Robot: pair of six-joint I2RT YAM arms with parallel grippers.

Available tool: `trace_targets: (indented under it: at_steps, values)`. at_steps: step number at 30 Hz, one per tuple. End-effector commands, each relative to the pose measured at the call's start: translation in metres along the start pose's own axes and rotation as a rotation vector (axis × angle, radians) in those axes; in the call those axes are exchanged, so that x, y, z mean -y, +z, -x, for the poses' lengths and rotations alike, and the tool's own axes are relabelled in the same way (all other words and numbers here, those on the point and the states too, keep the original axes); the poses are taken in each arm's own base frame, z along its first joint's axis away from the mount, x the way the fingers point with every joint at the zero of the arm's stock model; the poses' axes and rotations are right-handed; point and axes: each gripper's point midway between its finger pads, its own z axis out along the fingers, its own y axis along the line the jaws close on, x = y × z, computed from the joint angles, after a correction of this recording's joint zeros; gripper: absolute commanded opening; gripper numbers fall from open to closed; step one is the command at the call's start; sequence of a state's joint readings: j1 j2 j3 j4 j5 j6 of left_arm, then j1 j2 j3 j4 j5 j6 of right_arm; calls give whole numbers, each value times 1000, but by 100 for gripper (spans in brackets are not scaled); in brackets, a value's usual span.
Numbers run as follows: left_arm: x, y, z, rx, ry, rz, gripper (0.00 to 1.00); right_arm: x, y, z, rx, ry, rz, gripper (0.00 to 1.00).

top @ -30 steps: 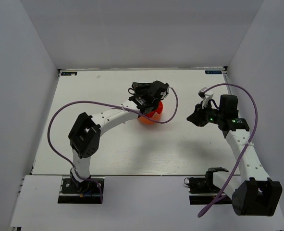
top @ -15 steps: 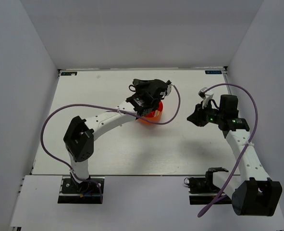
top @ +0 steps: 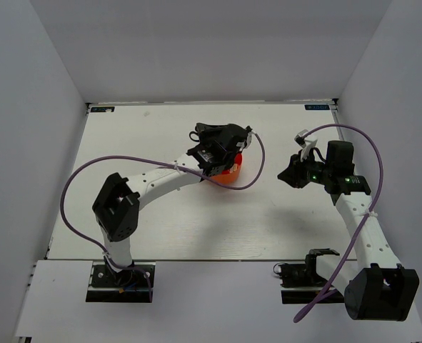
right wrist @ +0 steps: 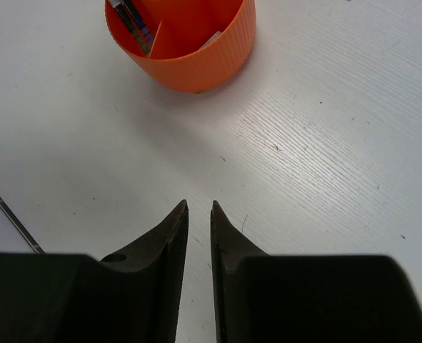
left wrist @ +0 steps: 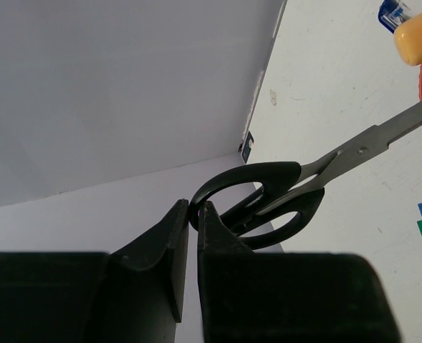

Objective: Sort the stationery into containers
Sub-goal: Place the scissors in the storage box.

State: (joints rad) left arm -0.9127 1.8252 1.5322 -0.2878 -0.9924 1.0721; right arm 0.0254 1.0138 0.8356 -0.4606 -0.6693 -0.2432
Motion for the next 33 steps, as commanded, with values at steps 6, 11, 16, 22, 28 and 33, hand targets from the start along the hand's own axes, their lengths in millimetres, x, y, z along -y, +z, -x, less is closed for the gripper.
trace_targets:
  at_steps: [6,11,16,22,28,33]
  values:
    - [4,1,5,0,6,2,0,0,-2,6,31,-21,1,24]
    - [11,4,5,0,25,-5,0,-1,-3,8,39,-27,0,25]
    - [13,1,11,16,48,4,0,-1,-3,8,40,-26,-1,28]
    - [16,2,16,19,73,13,7,-1,-3,8,38,-29,2,35]
    - [18,-1,26,37,79,18,23,1,-3,7,36,-22,-3,38]
    - [24,-3,29,43,98,15,30,1,-3,7,36,-17,-2,40]
